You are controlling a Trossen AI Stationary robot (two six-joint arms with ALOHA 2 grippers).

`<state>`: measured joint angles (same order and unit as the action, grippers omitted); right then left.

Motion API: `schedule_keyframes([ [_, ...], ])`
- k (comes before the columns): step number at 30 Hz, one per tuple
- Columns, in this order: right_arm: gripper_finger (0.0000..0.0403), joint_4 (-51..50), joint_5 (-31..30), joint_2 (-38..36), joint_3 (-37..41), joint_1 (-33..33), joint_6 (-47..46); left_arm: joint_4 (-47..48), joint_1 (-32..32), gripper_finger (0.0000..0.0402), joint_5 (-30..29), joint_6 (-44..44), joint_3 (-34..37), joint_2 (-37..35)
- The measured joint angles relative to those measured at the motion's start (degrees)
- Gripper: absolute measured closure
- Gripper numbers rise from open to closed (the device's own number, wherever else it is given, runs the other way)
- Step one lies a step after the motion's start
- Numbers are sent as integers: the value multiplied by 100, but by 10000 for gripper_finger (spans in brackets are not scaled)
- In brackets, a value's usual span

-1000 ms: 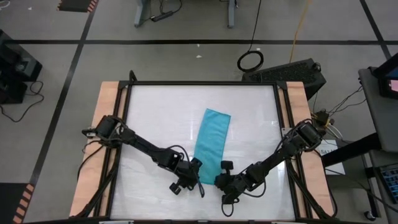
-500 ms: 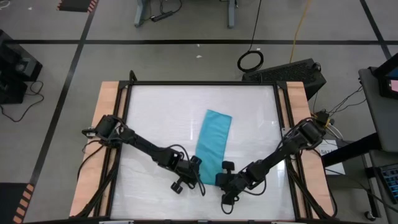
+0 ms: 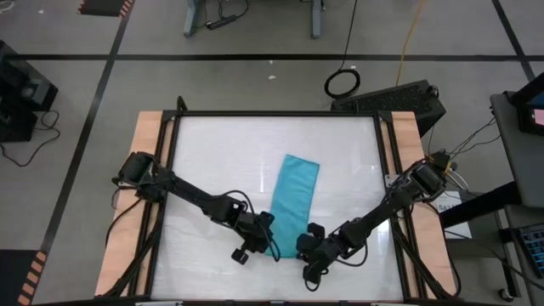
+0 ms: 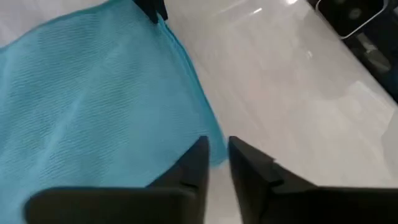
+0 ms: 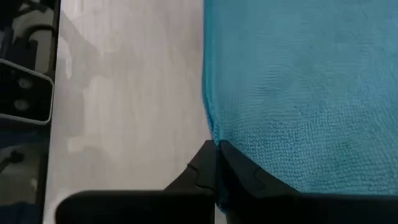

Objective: Roll towel
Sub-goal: Roll the blue microfiber towel

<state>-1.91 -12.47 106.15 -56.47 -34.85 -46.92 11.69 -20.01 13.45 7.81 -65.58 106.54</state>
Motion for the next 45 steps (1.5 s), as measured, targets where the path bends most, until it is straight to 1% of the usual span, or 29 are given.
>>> schedule_keyframes([
  [6,403,22,223,-2,0,20,-217,-16,-11,214,4,2,-2,-53],
  [9,403,28,246,-2,-2,48,-365,-17,-30,171,9,18,-4,-53],
  [12,403,43,256,-2,-4,79,-561,-25,-75,152,67,186,14,-53],
  [15,403,46,254,-4,-7,102,-689,-38,-163,150,64,360,112,-55],
  [16,402,46,253,-4,-7,104,-724,-52,-202,153,36,435,166,-55],
  [18,402,46,250,-4,-9,110,-747,-93,-283,163,-213,541,284,-55],
  [21,402,46,243,-4,-11,116,-752,-124,-382,187,-642,671,429,-55],
  [23,402,46,243,-4,-11,126,-752,-338,-413,204,-806,672,498,-55],
  [28,402,46,236,-9,-13,165,-750,-866,-413,230,-841,811,658,2],
  [35,402,57,234,-9,-15,189,-793,-898,-413,235,-771,919,657,302],
  [38,402,68,236,-9,-15,188,-815,-949,-414,243,-884,907,656,313],
  [41,402,76,234,-9,-15,188,-823,-1073,-415,278,-973,911,658,326],
  [45,402,76,234,-9,-15,188,-844,-1137,-404,360,-964,906,660,336],
])
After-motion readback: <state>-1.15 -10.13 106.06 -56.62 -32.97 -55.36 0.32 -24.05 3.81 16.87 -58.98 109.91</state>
